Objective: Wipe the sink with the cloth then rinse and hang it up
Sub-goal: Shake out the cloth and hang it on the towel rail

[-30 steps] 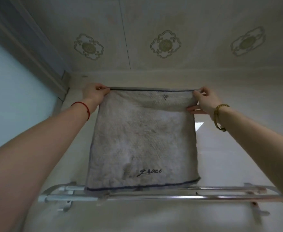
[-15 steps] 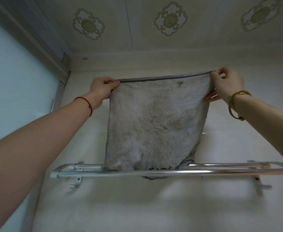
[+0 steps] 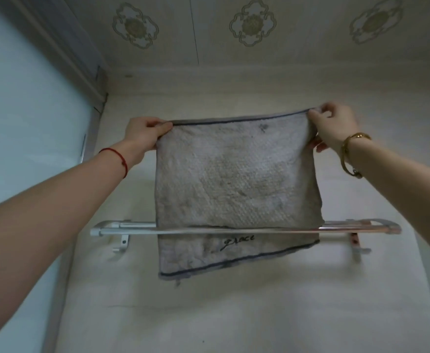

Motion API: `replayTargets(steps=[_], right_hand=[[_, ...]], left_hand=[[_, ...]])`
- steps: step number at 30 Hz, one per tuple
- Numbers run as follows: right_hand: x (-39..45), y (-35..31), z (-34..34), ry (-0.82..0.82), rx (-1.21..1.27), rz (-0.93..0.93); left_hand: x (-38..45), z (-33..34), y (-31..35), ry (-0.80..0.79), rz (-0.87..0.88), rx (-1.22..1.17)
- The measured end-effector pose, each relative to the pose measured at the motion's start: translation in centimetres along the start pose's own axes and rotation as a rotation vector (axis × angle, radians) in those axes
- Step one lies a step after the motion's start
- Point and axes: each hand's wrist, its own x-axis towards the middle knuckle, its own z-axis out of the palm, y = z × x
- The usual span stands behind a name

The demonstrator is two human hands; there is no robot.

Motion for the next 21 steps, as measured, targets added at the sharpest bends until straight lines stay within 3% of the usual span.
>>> replayTargets(steps=[10, 16, 21], right_hand=[[-6.9, 3.0, -1.3, -0.062, 0.319, 0.103], [-5.1, 0.4, -1.0, -0.112, 0.45, 0.064], [-4.9, 1.4, -0.2, -0.187, 0.465, 0.114]], left_hand=[[-7.4, -2.3, -1.2, -0.003, 0.062, 0.04], [-5.3, -1.7, 0.2, 0.211, 0.107, 0.08], [-4.5, -1.5, -0.7, 0.207, 0.027, 0.124]])
